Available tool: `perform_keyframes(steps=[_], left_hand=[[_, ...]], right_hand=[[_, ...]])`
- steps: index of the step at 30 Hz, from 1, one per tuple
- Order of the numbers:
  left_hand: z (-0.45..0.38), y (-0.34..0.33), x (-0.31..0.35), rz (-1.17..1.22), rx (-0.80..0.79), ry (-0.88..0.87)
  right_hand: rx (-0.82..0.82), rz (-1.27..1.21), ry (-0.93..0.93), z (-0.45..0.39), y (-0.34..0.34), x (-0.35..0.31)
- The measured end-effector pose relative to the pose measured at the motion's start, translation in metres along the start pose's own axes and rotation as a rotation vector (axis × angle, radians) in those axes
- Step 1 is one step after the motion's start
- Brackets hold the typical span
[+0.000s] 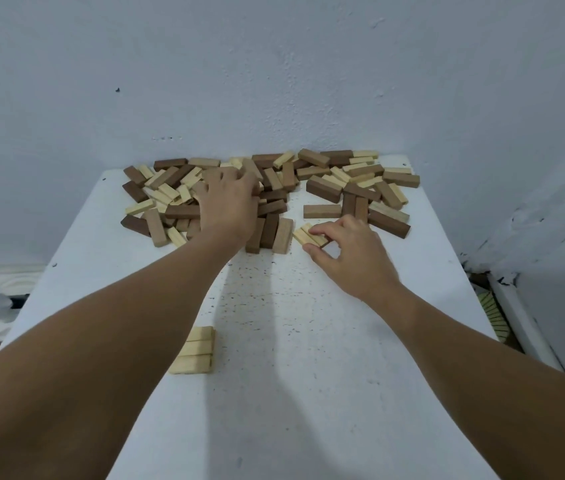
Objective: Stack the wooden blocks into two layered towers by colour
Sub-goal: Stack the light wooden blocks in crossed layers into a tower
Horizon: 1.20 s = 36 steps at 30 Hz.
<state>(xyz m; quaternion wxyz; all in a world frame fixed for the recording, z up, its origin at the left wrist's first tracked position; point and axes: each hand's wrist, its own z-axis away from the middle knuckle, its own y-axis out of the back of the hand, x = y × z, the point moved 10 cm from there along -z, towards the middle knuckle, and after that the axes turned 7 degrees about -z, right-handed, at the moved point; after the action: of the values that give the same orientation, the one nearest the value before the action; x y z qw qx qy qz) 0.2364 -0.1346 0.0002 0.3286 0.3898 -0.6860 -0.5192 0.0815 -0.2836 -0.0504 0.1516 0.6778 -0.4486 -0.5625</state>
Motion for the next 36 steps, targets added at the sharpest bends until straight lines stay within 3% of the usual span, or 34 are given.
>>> perform_keyframes(steps=[8,11,18,36], left_hand=[[0.002,0.003,-0.007,0.455,0.008,0.113],[0.018,0.016,0.002,0.491,0.09,0.091],[0.07,0.023,0.037,0.531,0.067,0.028],[0.124,-0.014,0.035,0.602,-0.334,0.116]], right_hand=[[0.002,-0.001,0.005,0.001,0.001,-0.002],[0.002,0.001,0.001,0.0,0.001,-0.001],[0.002,-0.015,-0.009,0.0,0.002,-0.001],[0.005,0.013,-0.091,0.046,0.012,-0.008]])
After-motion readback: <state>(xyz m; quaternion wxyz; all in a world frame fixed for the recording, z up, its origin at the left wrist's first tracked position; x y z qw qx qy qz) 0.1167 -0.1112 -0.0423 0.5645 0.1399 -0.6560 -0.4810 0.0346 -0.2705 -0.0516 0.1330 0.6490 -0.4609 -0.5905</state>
